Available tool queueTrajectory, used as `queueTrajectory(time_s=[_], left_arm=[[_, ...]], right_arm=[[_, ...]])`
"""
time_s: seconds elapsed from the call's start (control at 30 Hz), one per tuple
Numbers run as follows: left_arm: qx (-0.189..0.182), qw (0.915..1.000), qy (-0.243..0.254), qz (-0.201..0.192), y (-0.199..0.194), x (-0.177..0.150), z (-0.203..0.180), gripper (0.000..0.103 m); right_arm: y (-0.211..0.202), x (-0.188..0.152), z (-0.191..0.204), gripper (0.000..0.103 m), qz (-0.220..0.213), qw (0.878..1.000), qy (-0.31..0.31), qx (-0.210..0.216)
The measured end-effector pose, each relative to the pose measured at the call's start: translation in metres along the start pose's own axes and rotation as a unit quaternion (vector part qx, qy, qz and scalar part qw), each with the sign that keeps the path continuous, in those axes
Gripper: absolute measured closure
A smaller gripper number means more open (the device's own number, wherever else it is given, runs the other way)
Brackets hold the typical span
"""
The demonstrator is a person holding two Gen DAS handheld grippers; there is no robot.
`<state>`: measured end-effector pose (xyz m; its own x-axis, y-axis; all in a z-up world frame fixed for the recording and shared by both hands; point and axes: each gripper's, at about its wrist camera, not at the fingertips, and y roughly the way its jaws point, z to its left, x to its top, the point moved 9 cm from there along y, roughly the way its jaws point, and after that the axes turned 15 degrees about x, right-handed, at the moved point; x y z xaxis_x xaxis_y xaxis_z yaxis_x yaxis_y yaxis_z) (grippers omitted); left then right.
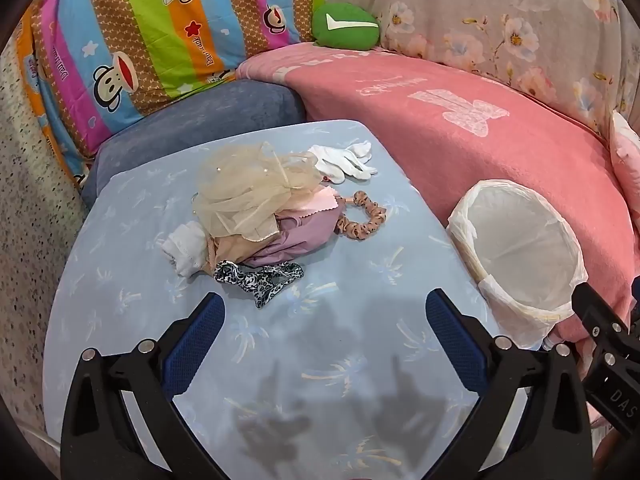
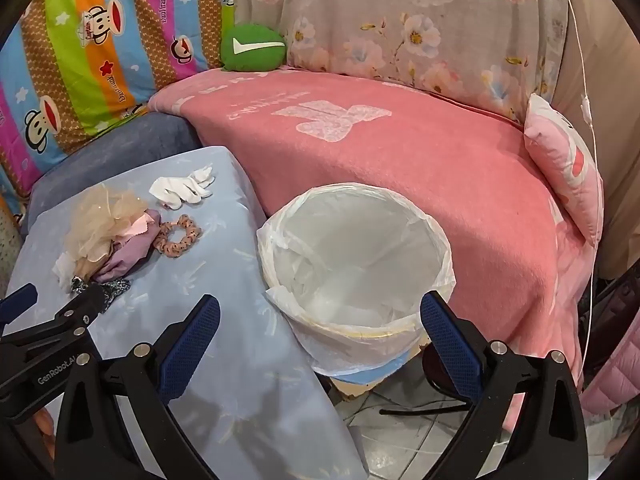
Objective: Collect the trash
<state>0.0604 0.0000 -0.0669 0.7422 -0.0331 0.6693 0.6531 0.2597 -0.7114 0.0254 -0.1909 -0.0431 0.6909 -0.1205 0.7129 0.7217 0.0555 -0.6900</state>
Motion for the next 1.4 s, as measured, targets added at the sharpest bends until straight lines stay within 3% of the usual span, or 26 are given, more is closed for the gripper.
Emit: queueTrajectory(time_s=[1.4], left_arm=[[-0.006, 0.9999, -0.006, -0.007, -0.0050, 0.0007, -0.0003, 0.007]], right_arm=[[-0.0050, 0.0017, 0.0001, 0.006, -0.006, 1.000, -0.002, 0.000]])
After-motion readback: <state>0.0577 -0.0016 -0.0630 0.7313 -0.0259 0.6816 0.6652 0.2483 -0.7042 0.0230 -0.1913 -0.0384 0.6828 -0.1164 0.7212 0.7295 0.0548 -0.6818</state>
